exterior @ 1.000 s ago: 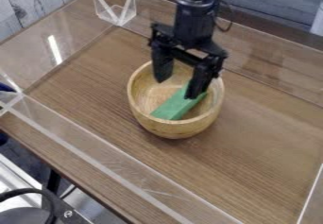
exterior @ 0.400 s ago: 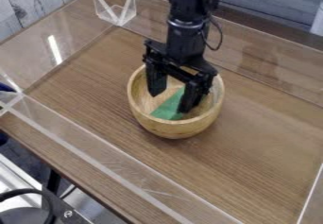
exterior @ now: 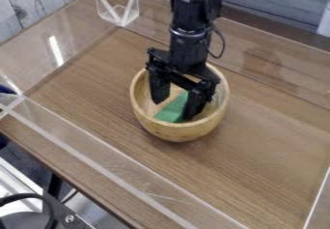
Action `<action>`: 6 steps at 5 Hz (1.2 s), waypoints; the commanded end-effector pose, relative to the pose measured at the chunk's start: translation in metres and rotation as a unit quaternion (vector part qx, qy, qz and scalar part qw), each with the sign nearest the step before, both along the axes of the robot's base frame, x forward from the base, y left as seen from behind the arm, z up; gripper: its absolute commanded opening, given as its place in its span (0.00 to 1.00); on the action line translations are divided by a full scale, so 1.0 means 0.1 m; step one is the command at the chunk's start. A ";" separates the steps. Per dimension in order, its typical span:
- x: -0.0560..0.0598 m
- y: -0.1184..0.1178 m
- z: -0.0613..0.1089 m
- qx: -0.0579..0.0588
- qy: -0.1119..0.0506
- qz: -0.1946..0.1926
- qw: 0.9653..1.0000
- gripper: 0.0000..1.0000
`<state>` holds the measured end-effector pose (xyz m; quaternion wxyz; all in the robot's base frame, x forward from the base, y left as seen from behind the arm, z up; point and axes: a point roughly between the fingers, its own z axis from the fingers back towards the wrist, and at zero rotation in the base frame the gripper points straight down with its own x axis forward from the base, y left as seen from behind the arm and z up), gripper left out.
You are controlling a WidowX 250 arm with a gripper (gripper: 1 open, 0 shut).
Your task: Remove the green block from inside the brown bowl and put it on the table
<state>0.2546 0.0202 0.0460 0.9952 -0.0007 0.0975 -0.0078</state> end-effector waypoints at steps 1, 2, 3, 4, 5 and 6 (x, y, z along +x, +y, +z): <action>0.07 0.03 0.04 0.000 -0.018 0.005 1.000 1.00; 0.09 0.03 0.01 -0.001 -0.017 0.006 1.000 1.00; 0.10 0.03 -0.01 -0.001 -0.017 0.007 1.000 1.00; 0.11 0.03 -0.03 -0.002 -0.018 0.008 1.000 1.00; 0.12 0.03 -0.04 -0.004 -0.019 0.009 1.000 1.00; 0.13 0.03 -0.05 -0.005 -0.020 0.010 1.000 1.00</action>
